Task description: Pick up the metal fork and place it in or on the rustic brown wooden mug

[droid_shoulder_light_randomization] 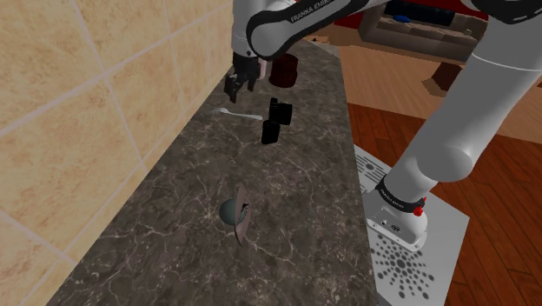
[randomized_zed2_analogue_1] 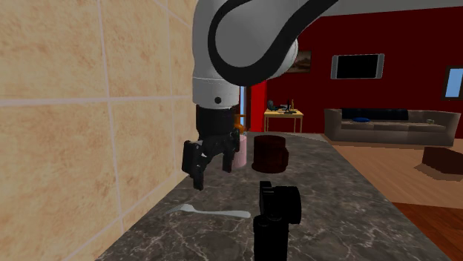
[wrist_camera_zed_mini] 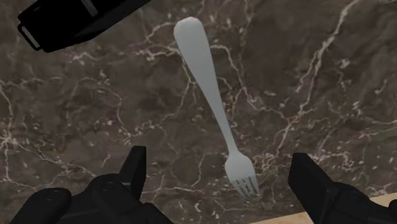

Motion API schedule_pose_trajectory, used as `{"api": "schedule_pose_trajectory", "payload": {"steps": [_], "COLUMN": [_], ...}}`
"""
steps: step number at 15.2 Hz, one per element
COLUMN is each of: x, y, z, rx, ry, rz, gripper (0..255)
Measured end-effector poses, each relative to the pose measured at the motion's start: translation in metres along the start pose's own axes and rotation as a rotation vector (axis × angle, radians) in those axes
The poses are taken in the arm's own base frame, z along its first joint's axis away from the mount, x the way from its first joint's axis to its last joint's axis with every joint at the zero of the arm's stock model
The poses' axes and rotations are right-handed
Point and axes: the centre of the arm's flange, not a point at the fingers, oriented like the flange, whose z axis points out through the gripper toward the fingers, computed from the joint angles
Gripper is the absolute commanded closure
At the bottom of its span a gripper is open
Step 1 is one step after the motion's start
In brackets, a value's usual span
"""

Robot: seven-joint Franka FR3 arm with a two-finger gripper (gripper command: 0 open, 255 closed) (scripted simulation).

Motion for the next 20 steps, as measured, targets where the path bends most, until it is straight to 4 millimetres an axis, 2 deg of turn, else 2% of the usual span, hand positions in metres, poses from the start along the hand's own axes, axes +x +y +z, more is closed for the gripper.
{"api": "schedule_pose_trajectory", "payload": {"steps": [2, 5, 12, 19, 20], "x": [0.017, 0.032, 0.036, 0.036, 0.036], "y": [-0.012, -0.030, -0.035, -0.034, -0.034], "z": [0.022, 0.043, 0.081, 0.088, 0.088], "rx": [-0.005, -0.011, -0.012, -0.012, -0.012], "ry": [0.000, -0.001, -0.001, -0.001, -0.001], "rz": [-0.021, -0.048, -0.053, -0.053, -0.053], "gripper": [0, 0, 0, 0, 255]}}
